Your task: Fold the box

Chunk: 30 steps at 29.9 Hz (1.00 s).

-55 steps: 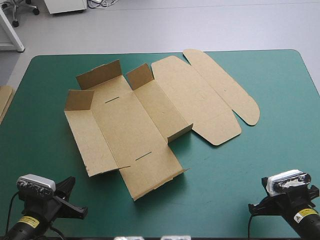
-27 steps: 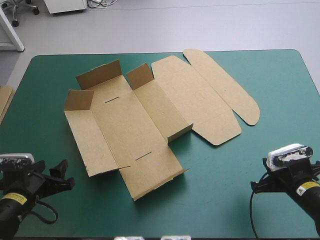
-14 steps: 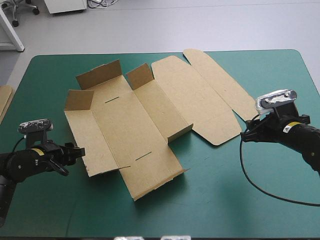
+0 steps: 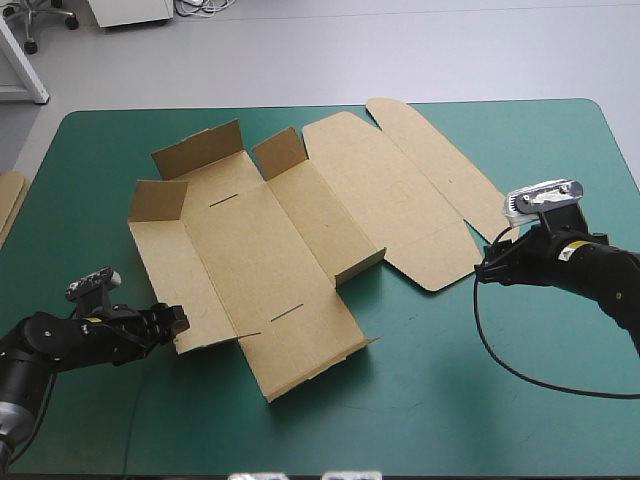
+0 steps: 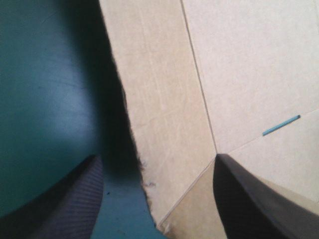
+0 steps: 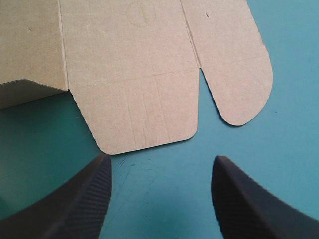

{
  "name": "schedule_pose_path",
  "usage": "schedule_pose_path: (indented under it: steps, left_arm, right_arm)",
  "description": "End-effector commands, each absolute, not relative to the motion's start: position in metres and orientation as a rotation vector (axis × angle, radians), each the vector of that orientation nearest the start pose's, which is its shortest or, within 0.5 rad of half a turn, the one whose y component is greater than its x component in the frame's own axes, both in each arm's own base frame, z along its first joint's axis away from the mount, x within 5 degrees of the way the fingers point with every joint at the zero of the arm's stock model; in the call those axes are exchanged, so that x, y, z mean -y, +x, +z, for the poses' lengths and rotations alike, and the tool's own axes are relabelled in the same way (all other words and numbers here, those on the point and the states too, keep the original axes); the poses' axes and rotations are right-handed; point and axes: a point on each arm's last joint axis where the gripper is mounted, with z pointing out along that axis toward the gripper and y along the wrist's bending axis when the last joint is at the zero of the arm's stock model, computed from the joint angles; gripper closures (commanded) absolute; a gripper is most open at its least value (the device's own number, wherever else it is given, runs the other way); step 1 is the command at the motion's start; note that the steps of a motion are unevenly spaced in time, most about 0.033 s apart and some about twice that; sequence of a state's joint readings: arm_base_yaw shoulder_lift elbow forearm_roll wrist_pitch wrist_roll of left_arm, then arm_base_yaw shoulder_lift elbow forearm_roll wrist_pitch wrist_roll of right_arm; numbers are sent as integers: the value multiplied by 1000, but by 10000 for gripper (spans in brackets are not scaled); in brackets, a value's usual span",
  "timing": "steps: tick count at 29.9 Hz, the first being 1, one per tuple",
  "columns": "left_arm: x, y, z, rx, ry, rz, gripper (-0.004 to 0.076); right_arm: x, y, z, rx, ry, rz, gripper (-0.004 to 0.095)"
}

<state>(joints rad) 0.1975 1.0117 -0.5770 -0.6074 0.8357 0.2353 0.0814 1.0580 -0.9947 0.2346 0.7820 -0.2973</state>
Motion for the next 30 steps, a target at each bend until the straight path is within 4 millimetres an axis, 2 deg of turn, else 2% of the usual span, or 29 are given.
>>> schedule_pose_path:
  steps: [1,7,19,23,28,30]
  left_arm:
    - [7,182,256,-2462,-395,-652,262]
    - [7,194,240,-2530,-378,-695,262]
    - [11,213,220,-2551,-392,-833,281]
    - [11,214,220,-2551,-383,-834,422]
    - [11,214,220,-2546,-353,-825,717]
    - [11,215,221,-2533,-339,-824,734]
  right_arm:
    - [-31,211,372,-2190,-305,164,346]
    - [-32,210,372,-2202,-308,171,346]
    - [-32,210,372,-2202,-312,169,346]
    - [-32,210,371,-2204,-312,169,346]
    - [-32,210,371,-2204,-312,169,347]
    - [-32,210,371,-2204,-312,169,347]
